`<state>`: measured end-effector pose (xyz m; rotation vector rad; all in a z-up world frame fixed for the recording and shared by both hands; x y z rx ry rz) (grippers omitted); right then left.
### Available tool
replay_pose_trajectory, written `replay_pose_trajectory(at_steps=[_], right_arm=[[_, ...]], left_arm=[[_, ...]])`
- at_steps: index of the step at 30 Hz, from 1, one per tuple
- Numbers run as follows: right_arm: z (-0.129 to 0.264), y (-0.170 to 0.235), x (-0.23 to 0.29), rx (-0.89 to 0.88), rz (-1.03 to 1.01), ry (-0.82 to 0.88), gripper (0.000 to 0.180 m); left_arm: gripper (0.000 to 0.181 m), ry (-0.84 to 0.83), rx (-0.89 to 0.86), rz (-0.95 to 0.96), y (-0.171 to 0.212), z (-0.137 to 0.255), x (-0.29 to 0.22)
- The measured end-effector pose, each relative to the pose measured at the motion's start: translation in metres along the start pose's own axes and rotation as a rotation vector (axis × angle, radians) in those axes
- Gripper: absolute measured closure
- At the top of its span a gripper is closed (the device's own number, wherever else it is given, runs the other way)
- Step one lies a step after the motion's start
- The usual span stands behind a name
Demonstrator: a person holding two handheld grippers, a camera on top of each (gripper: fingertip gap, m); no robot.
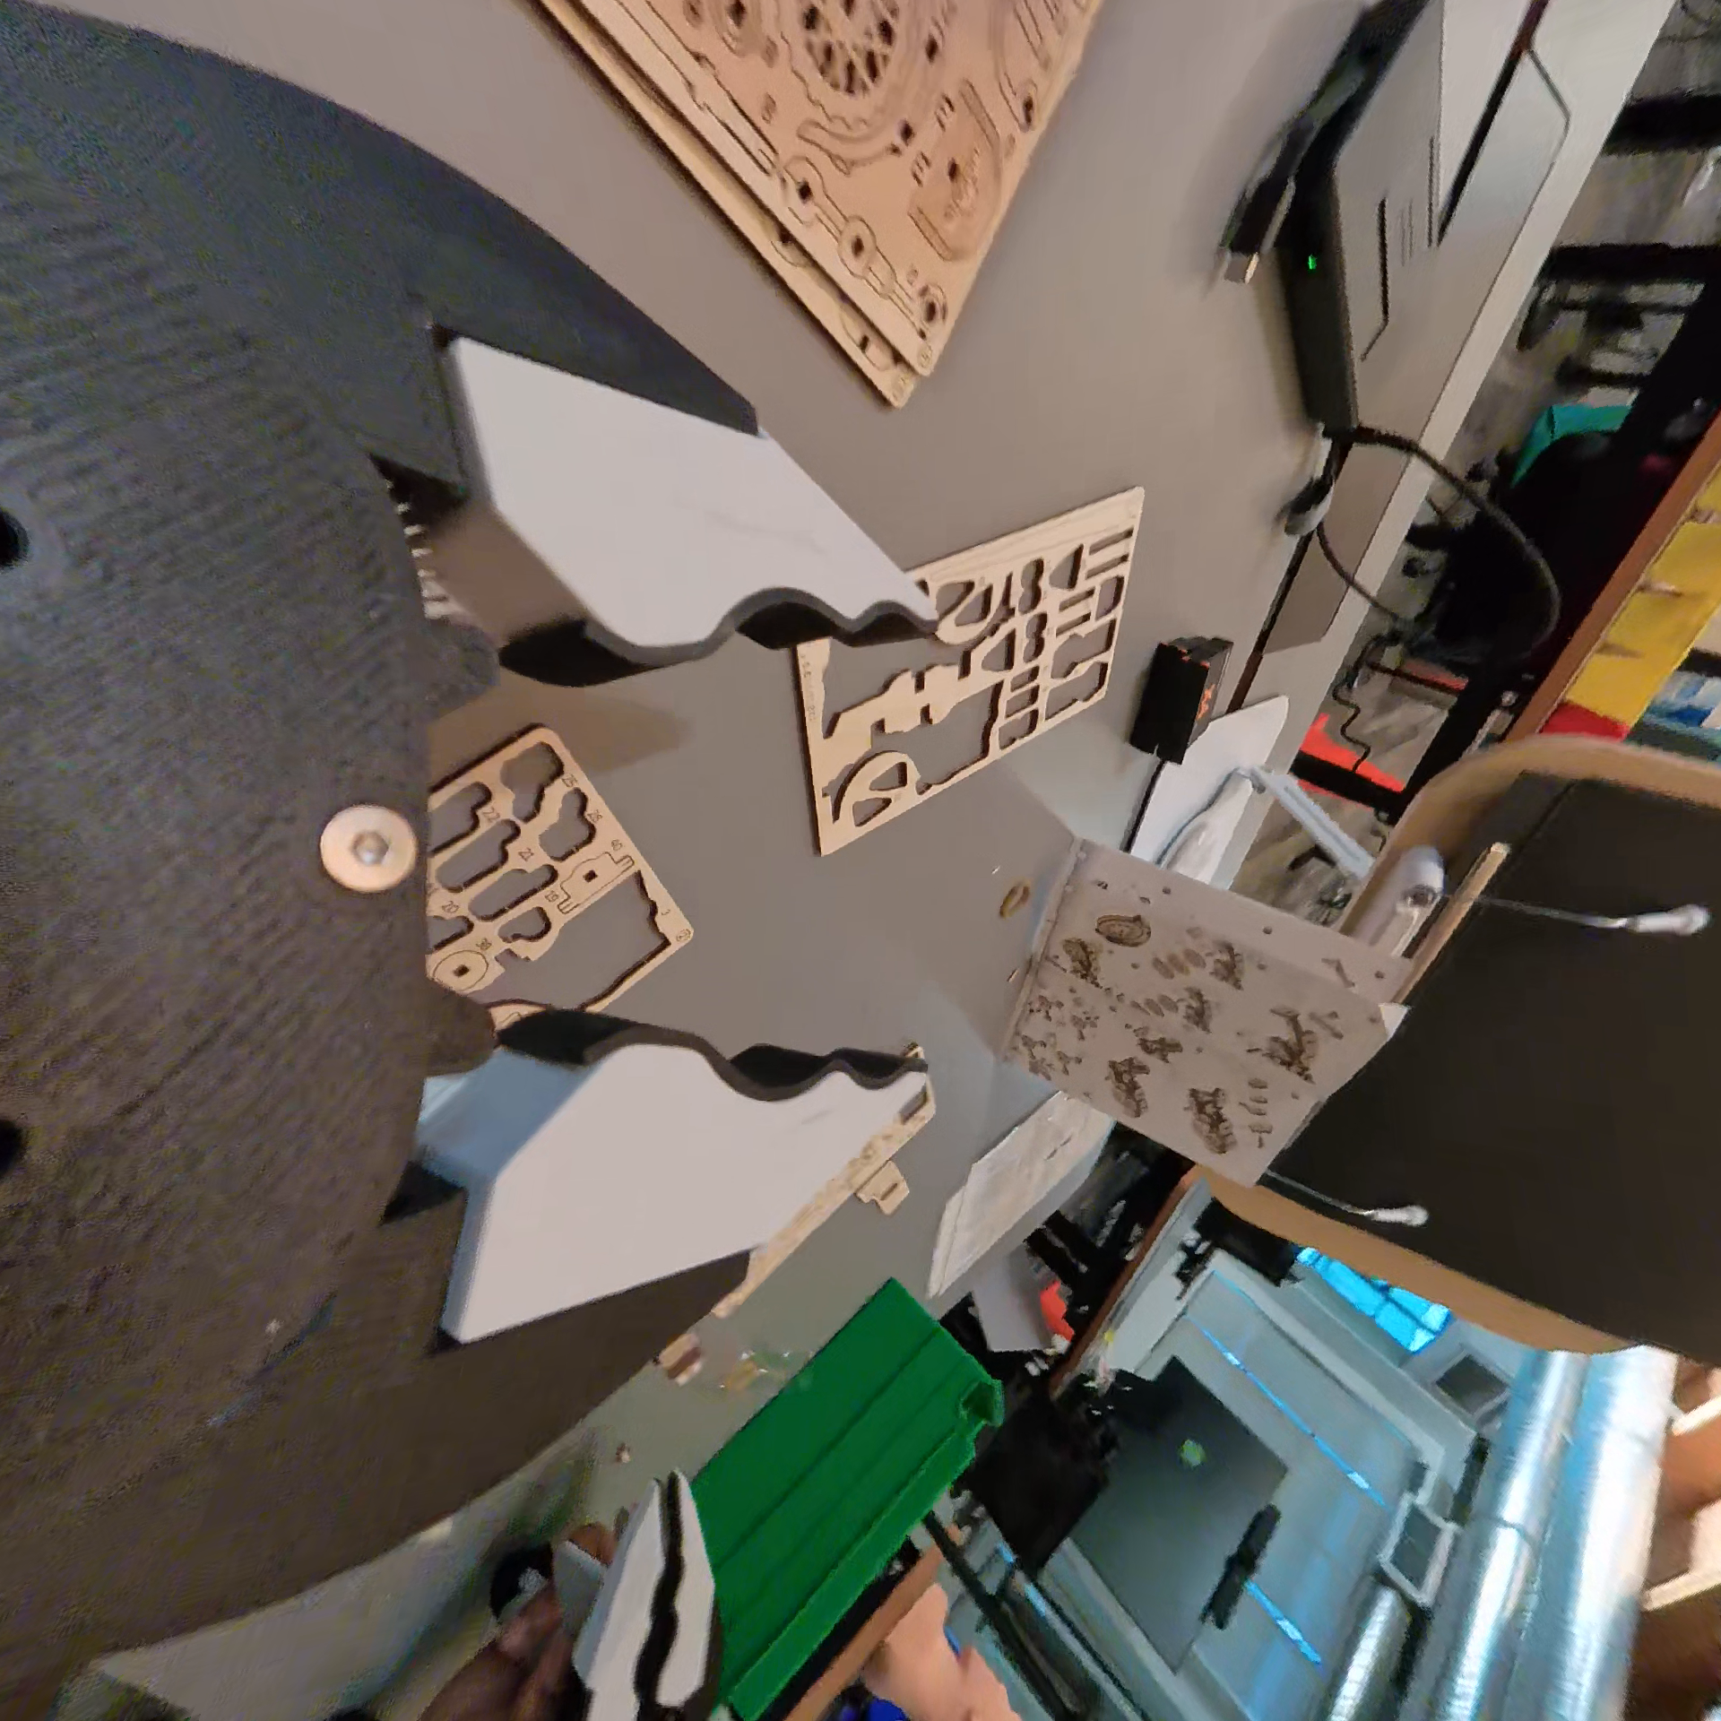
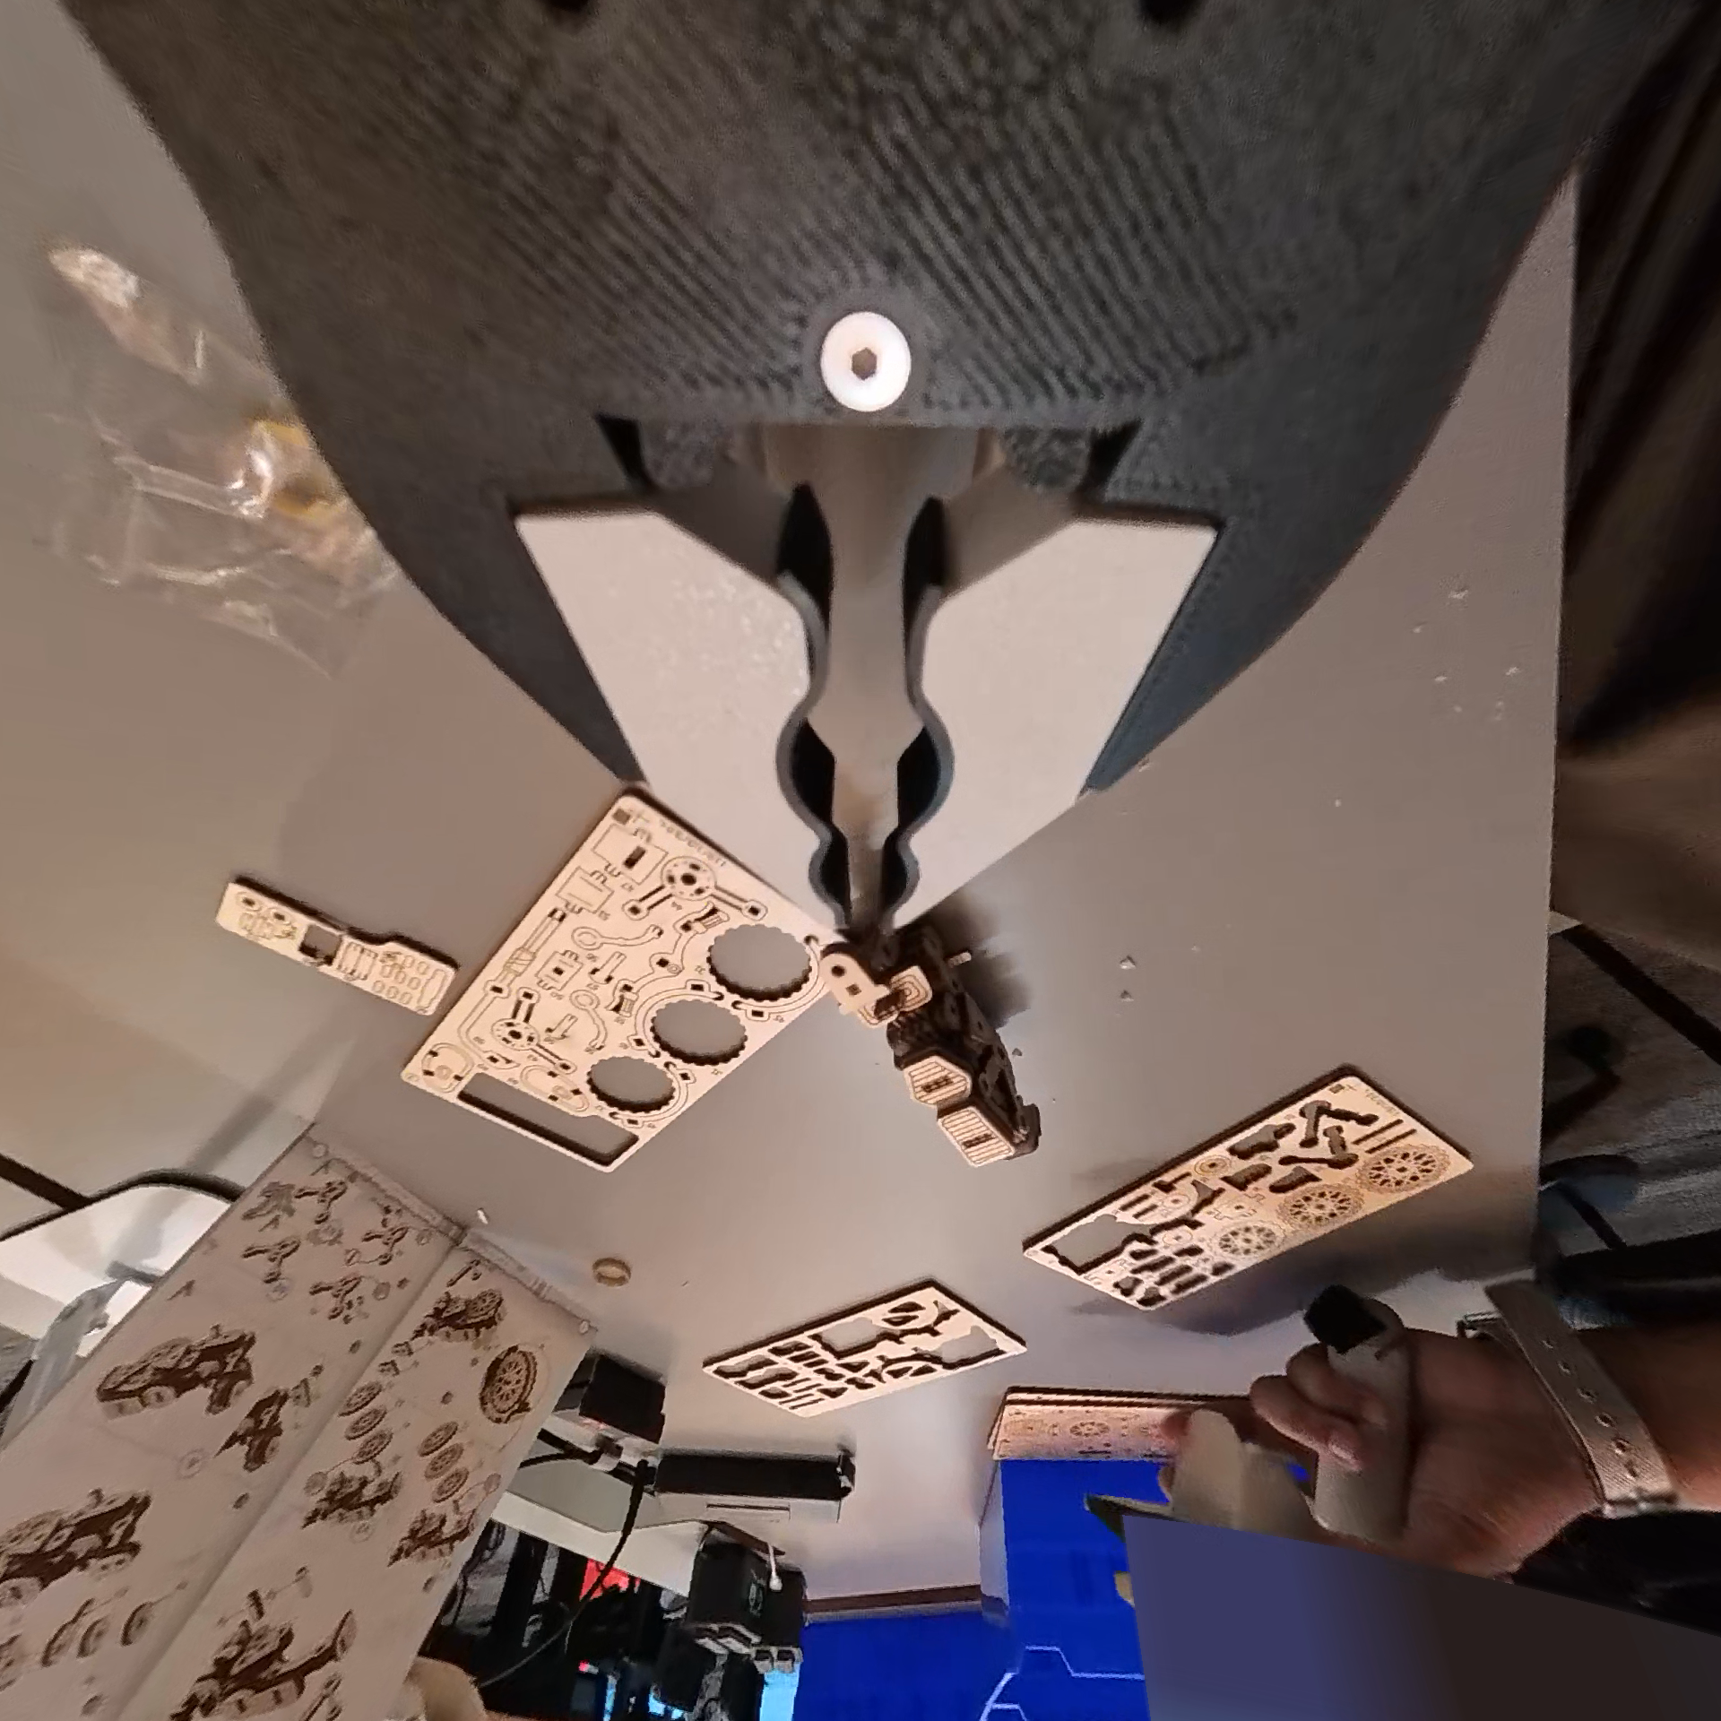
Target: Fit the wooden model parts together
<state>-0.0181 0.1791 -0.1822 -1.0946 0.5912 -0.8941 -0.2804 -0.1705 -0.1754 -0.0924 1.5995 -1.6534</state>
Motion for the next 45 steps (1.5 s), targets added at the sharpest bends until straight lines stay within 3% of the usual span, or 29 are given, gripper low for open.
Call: replay_pose_trajectory(at_steps=[5,10,14,25,45], right_arm=[[0.009,0.006,0.011,0.041,0.021,0.037,0.175],[0.023,0.017,0.025,0.118,0.016,0.094,0.169],[0.037,0.024,0.036,0.153,0.02,0.156,0.167],[0.051,0.033,0.038,0.174,-0.019,0.227,0.165],[0.031,0.038,0.02,0.322,-0.054,0.181,0.164]], left_arm=[[0.103,0.062,0.013,-0.09,0.002,-0.019,-0.018],[0.123,-0.056,-0.079,-0.165,-0.007,-0.032,-0.024],[0.134,-0.056,-0.11,-0.161,-0.01,-0.044,-0.031],[0.135,0.002,-0.071,-0.134,-0.006,-0.062,-0.039],[0.135,-0.02,-0.113,-0.075,-0.008,-0.045,-0.024]])
Point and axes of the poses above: each gripper's, where its closed fingertips meet, z back along the fingers, y out of its underside, x = y × z across the jaws, the point moved 10 cm from there along z, back along the fingers, and after that the axes turned 5 degrees about -y, right-handed, at the moved point
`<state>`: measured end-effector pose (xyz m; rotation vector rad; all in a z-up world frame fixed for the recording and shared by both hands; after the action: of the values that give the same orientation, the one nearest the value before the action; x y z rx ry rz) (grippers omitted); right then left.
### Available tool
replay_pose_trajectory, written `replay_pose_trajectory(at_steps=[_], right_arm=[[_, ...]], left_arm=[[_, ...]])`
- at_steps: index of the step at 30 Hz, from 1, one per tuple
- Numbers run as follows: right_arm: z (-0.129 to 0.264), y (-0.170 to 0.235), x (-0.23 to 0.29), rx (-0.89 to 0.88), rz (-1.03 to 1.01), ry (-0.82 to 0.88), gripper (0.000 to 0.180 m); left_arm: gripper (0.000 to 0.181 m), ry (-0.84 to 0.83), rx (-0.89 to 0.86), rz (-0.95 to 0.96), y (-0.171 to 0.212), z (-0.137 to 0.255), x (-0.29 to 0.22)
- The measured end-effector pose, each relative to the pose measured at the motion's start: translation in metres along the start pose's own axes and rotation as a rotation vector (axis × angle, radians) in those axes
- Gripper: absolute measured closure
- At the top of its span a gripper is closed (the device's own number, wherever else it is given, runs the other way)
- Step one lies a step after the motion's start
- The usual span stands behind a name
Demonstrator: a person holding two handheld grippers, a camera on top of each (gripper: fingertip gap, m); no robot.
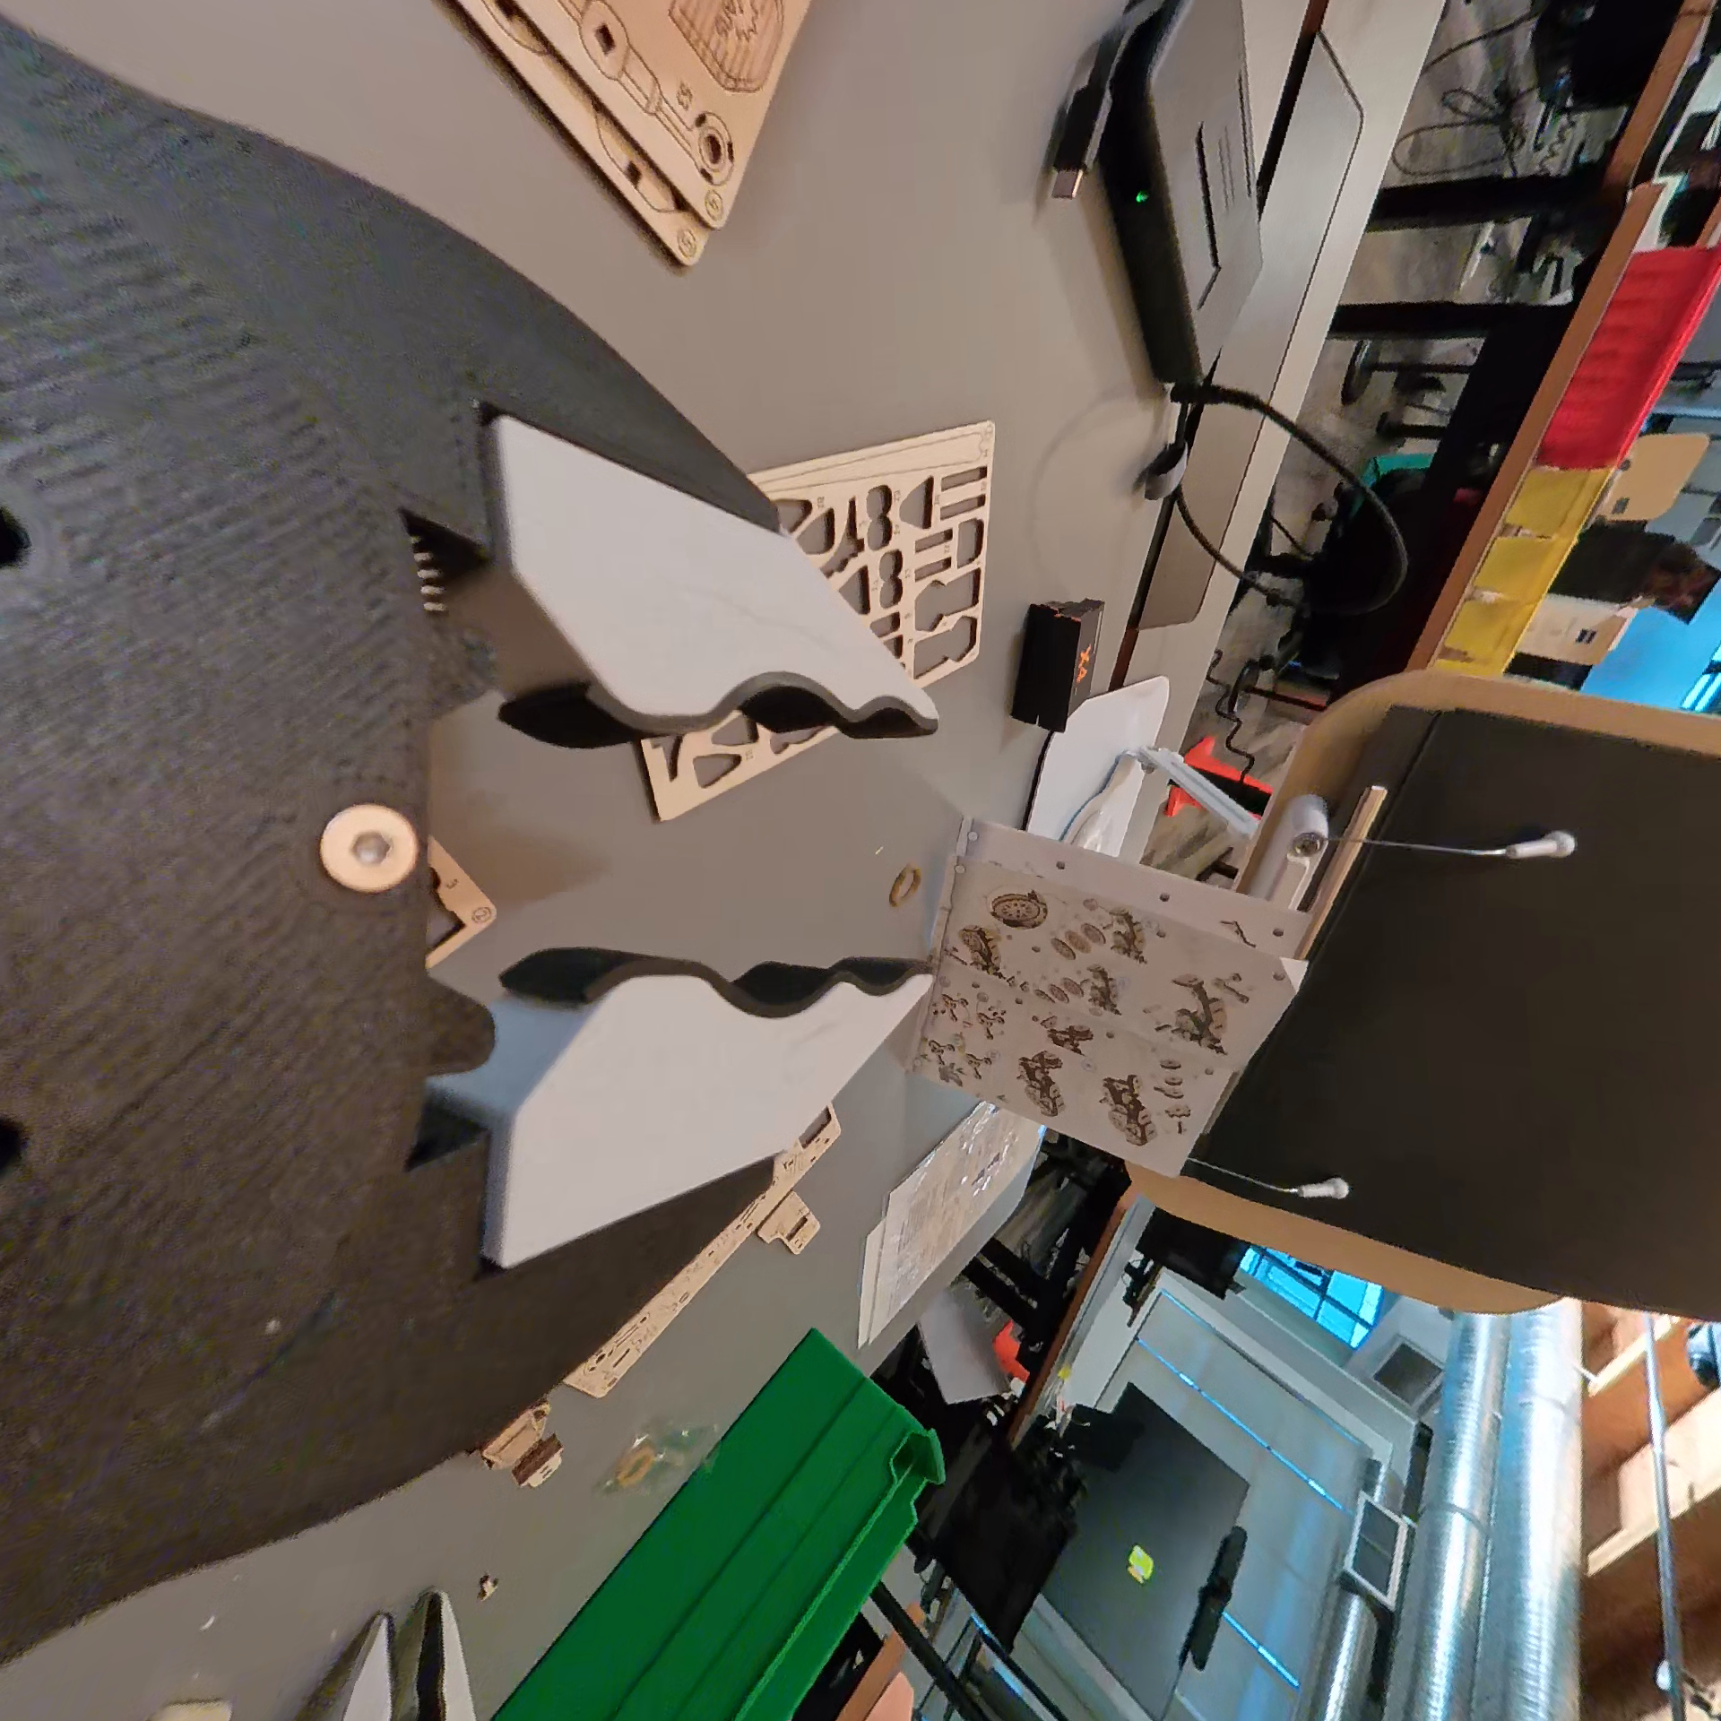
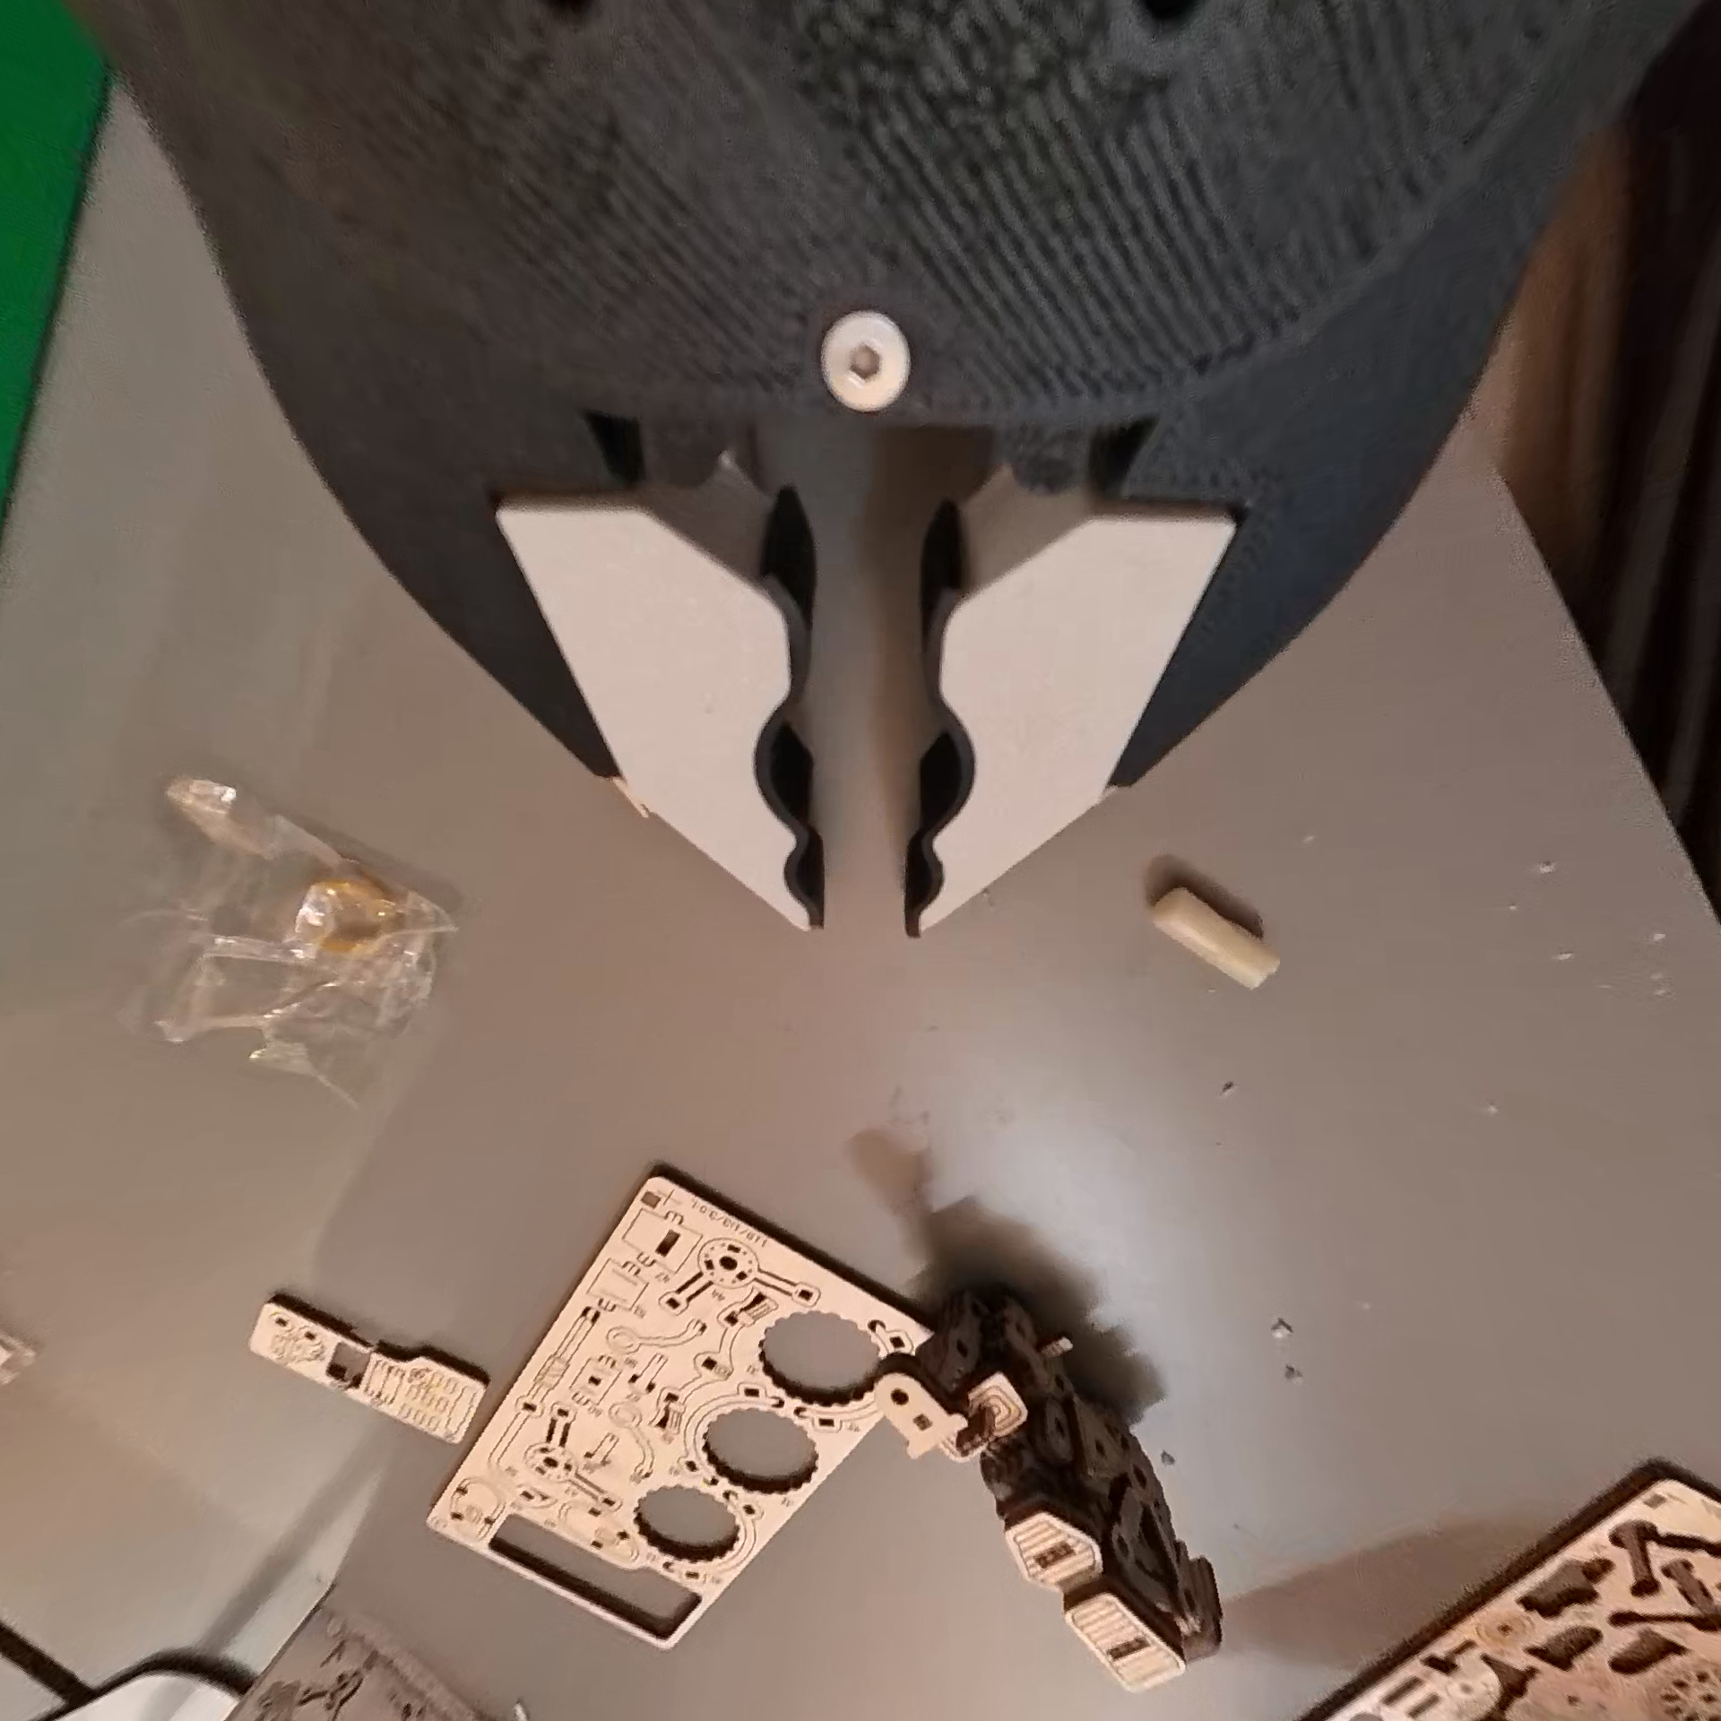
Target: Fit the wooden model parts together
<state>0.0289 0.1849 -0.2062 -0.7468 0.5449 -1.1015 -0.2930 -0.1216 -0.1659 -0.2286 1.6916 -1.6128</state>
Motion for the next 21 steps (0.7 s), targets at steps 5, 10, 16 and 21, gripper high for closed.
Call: replay_pose_trajectory(at_steps=[5,10,16,21], right_arm=[[-0.006,-0.002,-0.001,0.021,0.025,0.002,0.164],[-0.009,-0.005,-0.004,0.021,0.016,-0.011,0.164],[-0.014,-0.009,-0.011,0.021,-0.009,-0.039,0.163],[-0.013,-0.039,0.0,-0.114,0.017,-0.082,0.164]], left_arm=[[0.135,-0.019,0.001,0.013,0.0,0.005,0.006],[0.135,-0.03,0.008,0.023,0.001,0.01,0.009],[0.135,-0.04,0.013,-0.011,0.001,0.02,0.01],[0.133,-0.065,0.023,-0.041,0.003,0.035,0.012]])
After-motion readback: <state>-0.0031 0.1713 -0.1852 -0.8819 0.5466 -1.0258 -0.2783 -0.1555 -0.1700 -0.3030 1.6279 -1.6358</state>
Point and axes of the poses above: each gripper's, where its closed fingertips meet, z back along the fingers, y out of its underside, x = y × z across the jaws, the point moved 10 cm from there along z, back along the fingers, and after that the axes turned 5 degrees about -y, right-handed, at the moved point
